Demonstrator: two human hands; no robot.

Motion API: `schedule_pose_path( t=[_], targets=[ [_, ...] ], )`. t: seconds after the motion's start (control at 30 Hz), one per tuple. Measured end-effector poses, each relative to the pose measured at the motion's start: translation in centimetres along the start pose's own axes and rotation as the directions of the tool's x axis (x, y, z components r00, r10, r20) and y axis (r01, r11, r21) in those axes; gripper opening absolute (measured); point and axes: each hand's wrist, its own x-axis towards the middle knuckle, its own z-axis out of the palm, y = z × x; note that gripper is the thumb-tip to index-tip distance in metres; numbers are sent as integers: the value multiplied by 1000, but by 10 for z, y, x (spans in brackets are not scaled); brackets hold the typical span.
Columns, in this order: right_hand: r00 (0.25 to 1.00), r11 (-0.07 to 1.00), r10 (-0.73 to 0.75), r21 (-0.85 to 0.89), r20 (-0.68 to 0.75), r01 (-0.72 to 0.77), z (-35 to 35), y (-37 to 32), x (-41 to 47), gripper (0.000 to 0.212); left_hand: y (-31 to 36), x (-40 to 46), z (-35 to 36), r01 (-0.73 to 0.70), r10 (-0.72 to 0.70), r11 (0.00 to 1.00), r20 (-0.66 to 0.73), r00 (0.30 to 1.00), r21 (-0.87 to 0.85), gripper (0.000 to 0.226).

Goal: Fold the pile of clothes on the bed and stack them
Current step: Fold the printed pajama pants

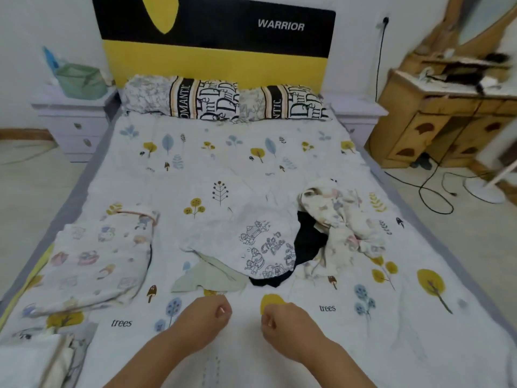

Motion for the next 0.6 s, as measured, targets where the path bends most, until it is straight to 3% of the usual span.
schedule_pose_path(
  t=[0.3, 0.6],
  targets=[
    [991, 992, 115, -49, -62, -118, -47, 115, -1, 22, 73, 53, 48, -28, 29, 999, -37, 999, 18, 26],
    [960, 967, 212, -103, -184, -234, -80, 237, 71, 19, 108, 155, 101, 42, -26, 994, -155, 988, 101, 24]
  ],
)
